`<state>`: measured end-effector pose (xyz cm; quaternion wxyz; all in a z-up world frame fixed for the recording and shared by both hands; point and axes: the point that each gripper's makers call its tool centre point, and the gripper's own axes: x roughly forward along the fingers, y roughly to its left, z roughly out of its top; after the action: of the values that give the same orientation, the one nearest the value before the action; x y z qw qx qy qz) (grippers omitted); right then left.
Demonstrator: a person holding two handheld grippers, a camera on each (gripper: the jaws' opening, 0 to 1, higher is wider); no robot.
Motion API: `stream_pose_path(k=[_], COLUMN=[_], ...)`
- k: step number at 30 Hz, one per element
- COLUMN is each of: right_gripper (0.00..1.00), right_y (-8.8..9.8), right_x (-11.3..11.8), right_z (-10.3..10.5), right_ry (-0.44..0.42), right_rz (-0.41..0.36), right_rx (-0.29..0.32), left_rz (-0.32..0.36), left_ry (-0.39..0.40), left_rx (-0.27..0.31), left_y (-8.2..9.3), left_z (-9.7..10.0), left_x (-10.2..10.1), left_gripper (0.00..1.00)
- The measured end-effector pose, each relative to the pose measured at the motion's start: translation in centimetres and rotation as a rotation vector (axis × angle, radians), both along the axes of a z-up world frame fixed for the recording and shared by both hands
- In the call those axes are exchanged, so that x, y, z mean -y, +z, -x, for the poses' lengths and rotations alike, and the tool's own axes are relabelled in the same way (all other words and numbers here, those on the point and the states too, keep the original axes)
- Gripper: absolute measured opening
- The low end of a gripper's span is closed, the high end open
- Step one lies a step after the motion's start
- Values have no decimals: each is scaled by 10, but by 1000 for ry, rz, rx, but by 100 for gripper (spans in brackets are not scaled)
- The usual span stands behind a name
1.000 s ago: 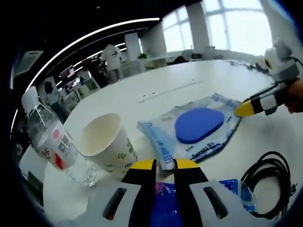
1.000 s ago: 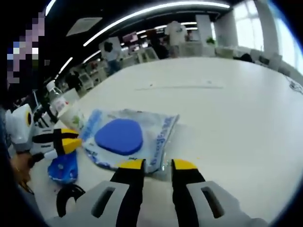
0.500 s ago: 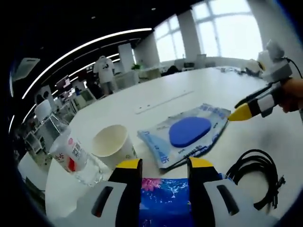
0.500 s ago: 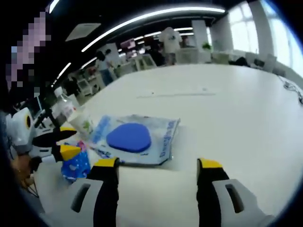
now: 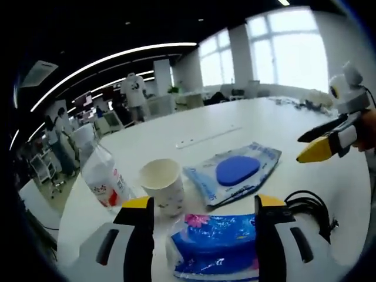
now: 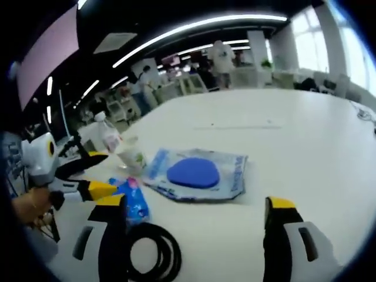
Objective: Arrange the tabletop items into an orderly group along one side of the table until the central work area is clear of visible clutter.
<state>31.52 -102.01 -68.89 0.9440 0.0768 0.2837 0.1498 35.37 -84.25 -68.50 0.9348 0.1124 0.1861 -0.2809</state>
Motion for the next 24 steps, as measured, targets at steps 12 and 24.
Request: stream_pose_path(k=[12,24], right_gripper=[100,89], right_y=[12,6], right_x=[-42,-84], right_z=[33,53], right_ry=[62,97], right_rz=[-43,-19], right_rx=[-26,-39], left_rz=[73,43], left_ry=[6,40], left_rx=[-53,-24], left_y=[-1,-6], left_z=[8,8], left_x=[-29,-60], left_gripper=[92,93])
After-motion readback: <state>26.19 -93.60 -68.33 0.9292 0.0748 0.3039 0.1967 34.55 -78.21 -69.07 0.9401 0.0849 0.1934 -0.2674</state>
